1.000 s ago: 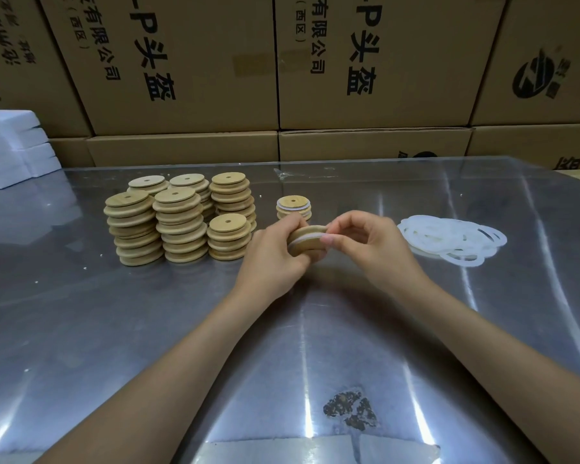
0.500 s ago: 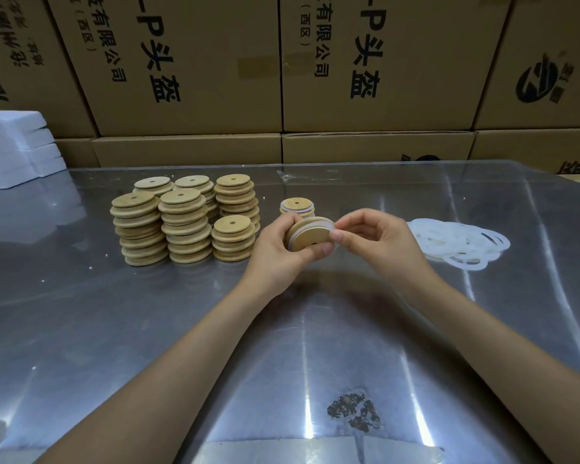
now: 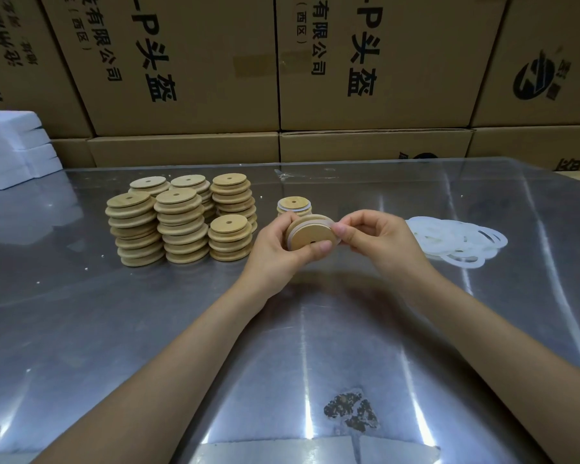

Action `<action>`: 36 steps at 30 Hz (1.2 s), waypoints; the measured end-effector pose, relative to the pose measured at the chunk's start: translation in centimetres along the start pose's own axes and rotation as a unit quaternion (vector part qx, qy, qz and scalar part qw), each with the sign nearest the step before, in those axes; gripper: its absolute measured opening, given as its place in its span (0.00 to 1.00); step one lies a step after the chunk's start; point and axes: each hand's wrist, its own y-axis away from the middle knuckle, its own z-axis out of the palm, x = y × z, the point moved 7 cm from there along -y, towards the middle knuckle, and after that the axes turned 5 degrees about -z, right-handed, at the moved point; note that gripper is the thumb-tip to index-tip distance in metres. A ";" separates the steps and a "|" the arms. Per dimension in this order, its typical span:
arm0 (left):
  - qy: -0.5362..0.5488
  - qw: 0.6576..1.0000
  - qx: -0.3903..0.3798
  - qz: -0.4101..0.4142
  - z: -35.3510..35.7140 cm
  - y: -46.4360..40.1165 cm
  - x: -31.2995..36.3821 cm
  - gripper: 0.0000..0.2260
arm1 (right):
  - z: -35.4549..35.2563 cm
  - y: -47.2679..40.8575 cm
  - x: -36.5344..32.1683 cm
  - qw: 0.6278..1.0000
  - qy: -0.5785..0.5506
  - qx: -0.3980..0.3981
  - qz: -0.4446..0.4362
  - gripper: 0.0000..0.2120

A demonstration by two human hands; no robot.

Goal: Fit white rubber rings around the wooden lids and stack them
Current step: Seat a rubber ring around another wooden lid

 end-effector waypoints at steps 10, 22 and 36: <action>0.082 0.995 0.004 -0.063 0.1 0.3 -0.6 0.10 | -0.3 0.0 0.0 0.999 0.050 -0.002 0.016 0.03; 0.105 0.990 0.018 -0.094 -0.1 0.3 -1.3 0.08 | 0.2 0.0 0.8 0.990 0.129 -0.047 0.017 0.06; -0.038 0.999 0.003 -0.003 -0.3 -0.3 -0.6 0.15 | -0.1 0.0 -0.8 0.987 0.134 0.005 -0.093 0.05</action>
